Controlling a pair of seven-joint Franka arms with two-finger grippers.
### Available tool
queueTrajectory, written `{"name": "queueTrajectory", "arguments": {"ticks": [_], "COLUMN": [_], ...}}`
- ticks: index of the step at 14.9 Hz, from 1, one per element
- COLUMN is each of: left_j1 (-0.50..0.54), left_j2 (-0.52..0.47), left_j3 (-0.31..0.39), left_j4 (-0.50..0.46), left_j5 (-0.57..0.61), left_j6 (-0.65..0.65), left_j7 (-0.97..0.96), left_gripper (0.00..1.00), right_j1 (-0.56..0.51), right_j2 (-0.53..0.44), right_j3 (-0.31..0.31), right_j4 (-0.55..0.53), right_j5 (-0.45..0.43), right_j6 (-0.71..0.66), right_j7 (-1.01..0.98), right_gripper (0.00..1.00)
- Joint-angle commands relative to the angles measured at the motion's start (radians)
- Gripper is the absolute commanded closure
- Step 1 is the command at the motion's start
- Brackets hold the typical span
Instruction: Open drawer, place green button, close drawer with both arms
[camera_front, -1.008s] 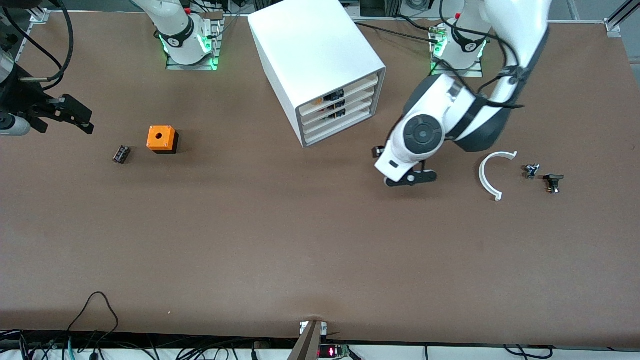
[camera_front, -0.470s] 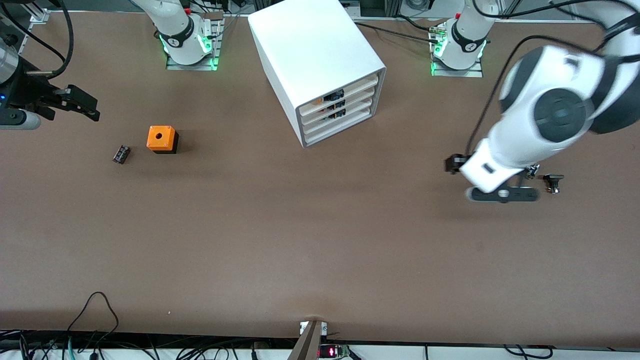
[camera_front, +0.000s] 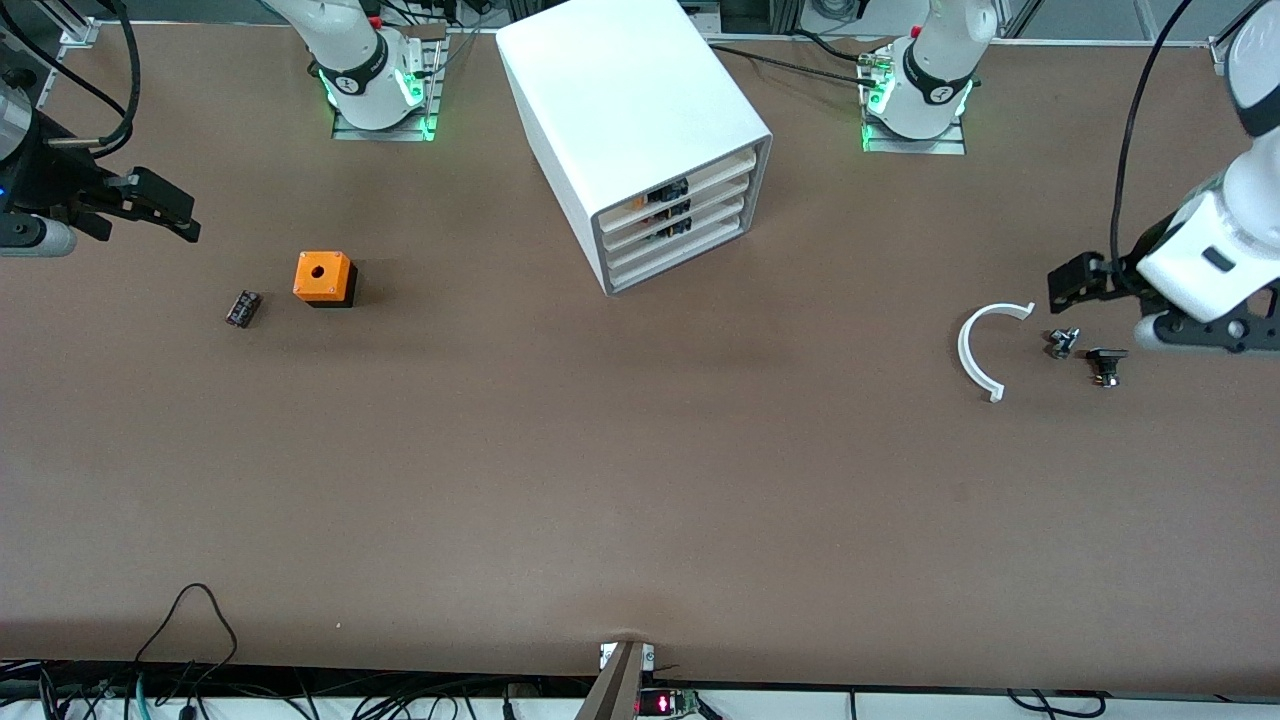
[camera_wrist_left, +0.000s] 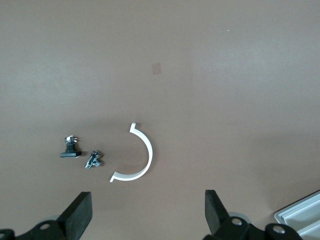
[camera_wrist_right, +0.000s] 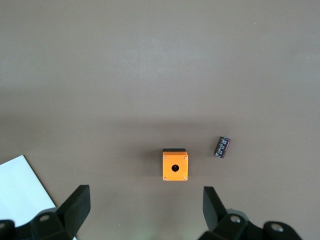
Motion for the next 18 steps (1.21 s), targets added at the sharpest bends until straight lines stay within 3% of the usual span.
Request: {"name": "queueTrajectory", "arguments": {"ticks": [1,3,6,12,18], "left_j1": [-0.079,-0.082,-0.09,-0.09,-0.089], "left_j2": [-0.097,-0.104,-0.196,-0.167,-0.167], "left_j3": [0.087,0.102,0.105,0.147,0.133], "left_j4": [-0.111,-0.143,-0.233,-0.215,-0.203], "left_j5": [-0.032,-0.07,-0.076,-0.075,-0.075], "left_j6": [0.077,0.121,0.143,0.131,0.08], "left_j7": [0.032,0.033,0.033,0.03,0.032], "left_gripper": [0.01,0.01,0.01,0.01,0.01], "right_j1": [-0.014,-0.014,-0.014,-0.014,-0.014], "right_j2": [0.002,0.002,0.002,0.002,0.002], "right_j3": [0.006,0.008,0.008,0.008,0.009], "right_j4": [0.026,0.027,0.027,0.027,0.03], "right_j5": [0.02,0.02,0.02,0.02,0.02], "right_j6": [-0.006,-0.006,-0.006,-0.006,-0.007], "right_j7": [-0.013,-0.013,-0.013,-0.011,-0.007], "right_gripper": [0.0,0.0,0.0,0.0,0.0]}}
